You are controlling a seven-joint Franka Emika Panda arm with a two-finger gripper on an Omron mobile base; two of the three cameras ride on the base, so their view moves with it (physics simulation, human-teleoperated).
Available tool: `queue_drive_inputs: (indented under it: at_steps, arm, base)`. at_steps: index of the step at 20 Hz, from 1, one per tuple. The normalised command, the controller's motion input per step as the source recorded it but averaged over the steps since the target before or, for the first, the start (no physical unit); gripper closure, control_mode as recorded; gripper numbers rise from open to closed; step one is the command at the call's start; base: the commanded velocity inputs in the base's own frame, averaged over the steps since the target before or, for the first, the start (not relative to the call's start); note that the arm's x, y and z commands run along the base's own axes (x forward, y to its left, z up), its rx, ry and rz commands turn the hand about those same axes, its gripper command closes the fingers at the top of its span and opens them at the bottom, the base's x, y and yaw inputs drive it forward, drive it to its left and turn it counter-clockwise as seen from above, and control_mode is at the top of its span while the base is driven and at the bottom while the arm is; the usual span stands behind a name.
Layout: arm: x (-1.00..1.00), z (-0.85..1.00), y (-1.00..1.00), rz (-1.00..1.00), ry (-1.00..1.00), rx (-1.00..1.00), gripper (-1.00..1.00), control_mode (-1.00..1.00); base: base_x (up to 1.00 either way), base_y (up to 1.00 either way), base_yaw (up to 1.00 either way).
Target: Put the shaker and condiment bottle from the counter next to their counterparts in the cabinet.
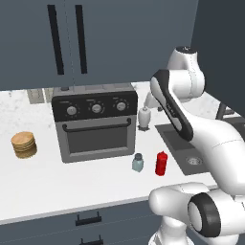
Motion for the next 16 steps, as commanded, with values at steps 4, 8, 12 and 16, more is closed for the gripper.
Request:
queue_drive_inputs:
  at_steps: [4, 8, 12, 16]
  arm:
    - [-0.07, 0.00, 0.00, 0.00, -0.01, 0.00, -1.00, -1.00]
    - [-0.16, -0.05, 0.00, 0.00, -0.02, 0.00, -1.00, -1.00]
    - [-0.26, -0.09, 0.00, 0.00, -0.05, 0.00, -1.00, -1.00]
    - [-0.28, -0.18, 0.00, 0.00, -0.05, 0.00, -1.00, -1.00]
  base:
    - [0.00, 0.00, 0.00]
    - [0.00, 0.00, 0.00]
    - [0.00, 0.00, 0.00]
    - [0.00, 0.00, 0.00]
